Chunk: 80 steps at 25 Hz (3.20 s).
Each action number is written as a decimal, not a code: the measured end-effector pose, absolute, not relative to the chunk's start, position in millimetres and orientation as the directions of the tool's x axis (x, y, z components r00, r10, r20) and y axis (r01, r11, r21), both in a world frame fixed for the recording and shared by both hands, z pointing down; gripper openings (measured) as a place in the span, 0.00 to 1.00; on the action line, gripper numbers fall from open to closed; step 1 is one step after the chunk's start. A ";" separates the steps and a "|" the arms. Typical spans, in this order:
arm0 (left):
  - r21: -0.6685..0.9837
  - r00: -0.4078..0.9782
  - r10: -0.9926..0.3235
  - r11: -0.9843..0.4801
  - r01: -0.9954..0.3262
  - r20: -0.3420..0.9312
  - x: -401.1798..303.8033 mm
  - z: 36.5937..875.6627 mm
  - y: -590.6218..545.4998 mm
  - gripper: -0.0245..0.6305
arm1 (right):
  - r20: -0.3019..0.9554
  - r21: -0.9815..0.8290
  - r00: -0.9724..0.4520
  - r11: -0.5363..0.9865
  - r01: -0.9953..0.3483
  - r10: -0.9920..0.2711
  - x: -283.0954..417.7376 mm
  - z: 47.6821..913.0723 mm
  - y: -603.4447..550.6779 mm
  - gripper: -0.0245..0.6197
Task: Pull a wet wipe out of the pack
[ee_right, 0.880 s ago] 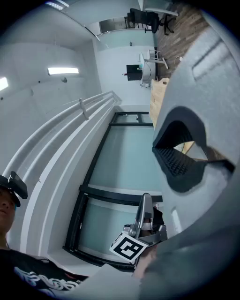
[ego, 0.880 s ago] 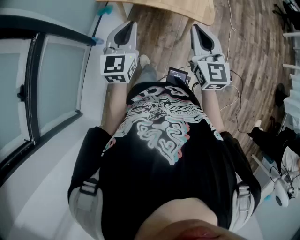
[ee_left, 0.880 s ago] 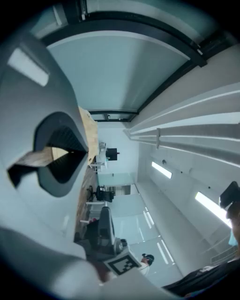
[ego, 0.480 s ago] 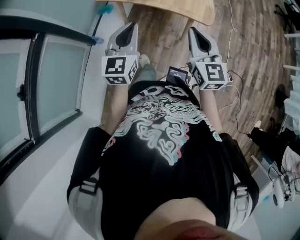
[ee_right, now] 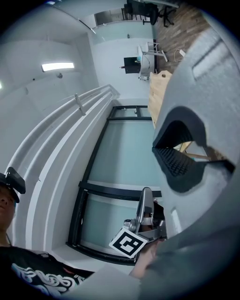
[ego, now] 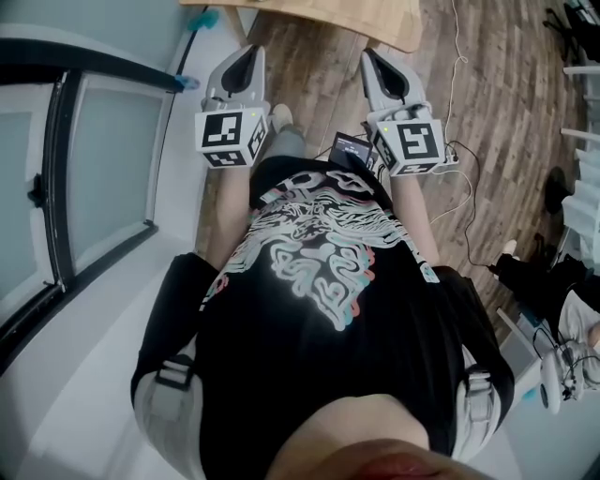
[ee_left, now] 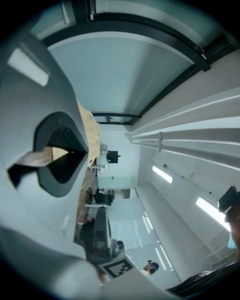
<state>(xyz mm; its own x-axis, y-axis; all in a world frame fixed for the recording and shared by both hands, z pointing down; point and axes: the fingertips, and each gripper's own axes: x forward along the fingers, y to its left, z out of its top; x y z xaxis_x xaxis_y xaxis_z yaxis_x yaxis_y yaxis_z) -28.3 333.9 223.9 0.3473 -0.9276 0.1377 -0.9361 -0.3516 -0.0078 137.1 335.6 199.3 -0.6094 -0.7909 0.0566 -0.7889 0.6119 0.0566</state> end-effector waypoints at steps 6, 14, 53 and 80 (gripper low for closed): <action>-0.024 0.331 -0.931 -0.338 -0.941 0.153 -31.8 229.3 313.4 0.02 | 0.071 0.020 -0.609 0.612 -0.791 -0.790 139.3 209.7 314.1 0.04; -0.042 0.320 -0.933 -0.331 -0.943 0.166 -40.4 241.8 256.3 0.02 | 0.082 -0.003 -0.592 0.594 -0.804 -0.802 136.0 222.3 259.6 0.04; -0.003 0.421 -0.843 -0.448 -0.894 0.336 -114.0 343.8 11.3 0.02 | 0.265 -0.153 -0.617 0.600 -0.785 -0.741 40.9 291.3 8.1 0.04; -0.006 0.415 -0.823 -0.453 -0.892 0.387 -109.3 384.5 -39.4 0.02 | 0.400 -0.222 -0.712 0.693 -0.686 -0.577 8.6 362.8 -42.6 0.04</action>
